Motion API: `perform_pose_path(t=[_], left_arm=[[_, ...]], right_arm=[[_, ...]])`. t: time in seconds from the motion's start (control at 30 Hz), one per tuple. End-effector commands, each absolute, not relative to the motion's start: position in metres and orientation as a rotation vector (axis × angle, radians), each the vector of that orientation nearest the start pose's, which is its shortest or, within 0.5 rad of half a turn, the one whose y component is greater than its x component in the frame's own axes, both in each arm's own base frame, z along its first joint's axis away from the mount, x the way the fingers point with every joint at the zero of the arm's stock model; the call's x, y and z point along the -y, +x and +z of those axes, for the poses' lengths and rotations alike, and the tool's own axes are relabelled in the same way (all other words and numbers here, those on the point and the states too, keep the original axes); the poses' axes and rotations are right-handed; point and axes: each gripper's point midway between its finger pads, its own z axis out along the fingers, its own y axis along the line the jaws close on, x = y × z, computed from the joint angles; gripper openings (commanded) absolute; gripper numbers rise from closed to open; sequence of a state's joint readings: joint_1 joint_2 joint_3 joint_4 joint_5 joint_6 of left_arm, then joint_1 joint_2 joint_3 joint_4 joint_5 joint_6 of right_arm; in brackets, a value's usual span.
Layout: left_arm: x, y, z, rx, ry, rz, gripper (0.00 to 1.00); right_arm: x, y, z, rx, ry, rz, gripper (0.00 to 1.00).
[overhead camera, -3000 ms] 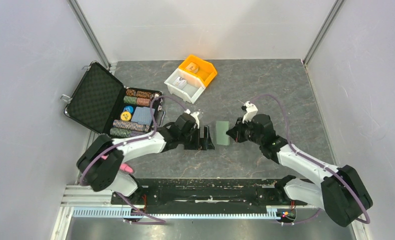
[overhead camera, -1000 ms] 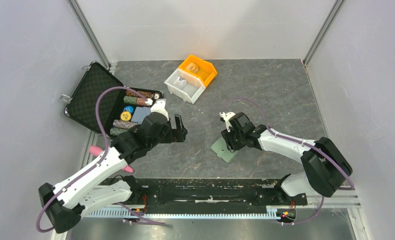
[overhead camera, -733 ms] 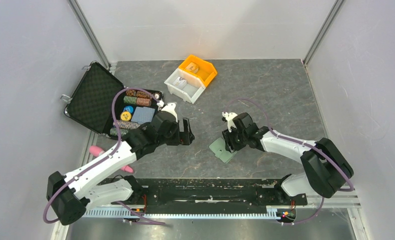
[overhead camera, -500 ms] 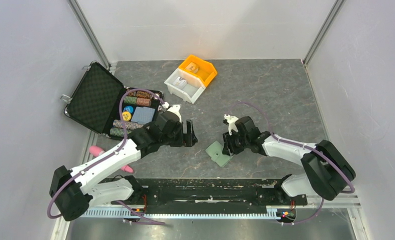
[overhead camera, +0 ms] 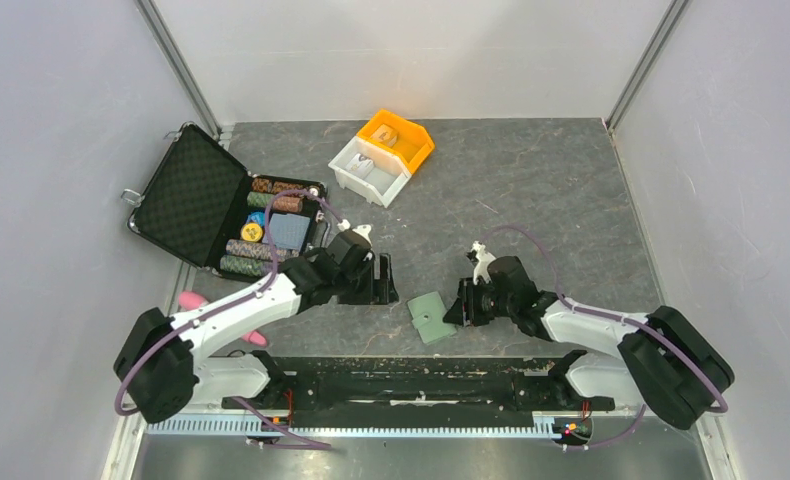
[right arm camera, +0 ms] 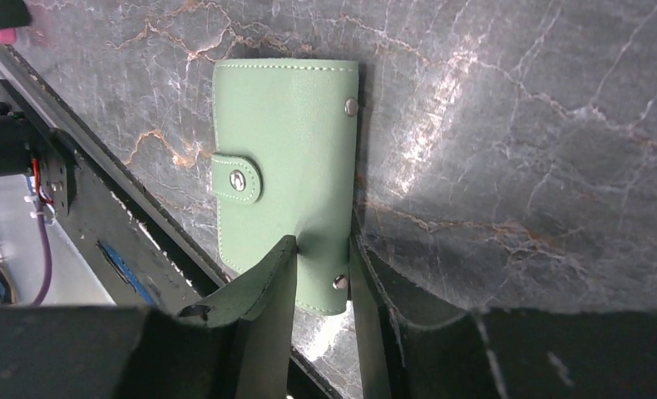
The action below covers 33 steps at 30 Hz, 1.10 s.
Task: Take the credit cards out of the card holder
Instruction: Open the card holder at the center of the board.
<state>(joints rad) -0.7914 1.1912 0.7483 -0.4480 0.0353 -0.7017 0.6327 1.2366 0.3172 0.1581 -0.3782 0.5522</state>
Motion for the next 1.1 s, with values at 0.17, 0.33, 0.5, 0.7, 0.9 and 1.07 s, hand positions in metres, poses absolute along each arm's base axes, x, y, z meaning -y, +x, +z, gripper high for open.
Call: perform_pose_path(t=[0.17,0.33,0.5,0.7,0.9,1.07], left_arm=[[0.229,0.181,0.084,-2.714,0.013,-0.556,0.82],[0.225,0.180,0.098,-2.655,-0.019,-0.600,0.82],[0.244,0.183,0.095,-2.559,-0.073,-0.796,0.81],[0.252,0.181,0.087,-2.513,-0.156,-0.915,0.78],[0.267,0.178,0.074,-2.549,-0.134,-0.965,0.70],[0.271,0.169,0.059,-2.577,-0.157,-0.992,0.61]], right_arm=[[-0.220,0.144,0.015,-2.506,-0.277,1.034,0.34],[-0.210,0.142,0.009,-2.533,-0.349,0.957,0.35],[-0.211,0.143,0.009,-2.514,-0.340,0.966,0.35],[-0.222,0.151,0.024,-2.440,-0.310,1.031,0.34],[-0.231,0.151,0.033,-2.423,-0.309,1.088,0.32],[-0.242,0.142,0.039,-2.383,-0.259,1.167,0.29]])
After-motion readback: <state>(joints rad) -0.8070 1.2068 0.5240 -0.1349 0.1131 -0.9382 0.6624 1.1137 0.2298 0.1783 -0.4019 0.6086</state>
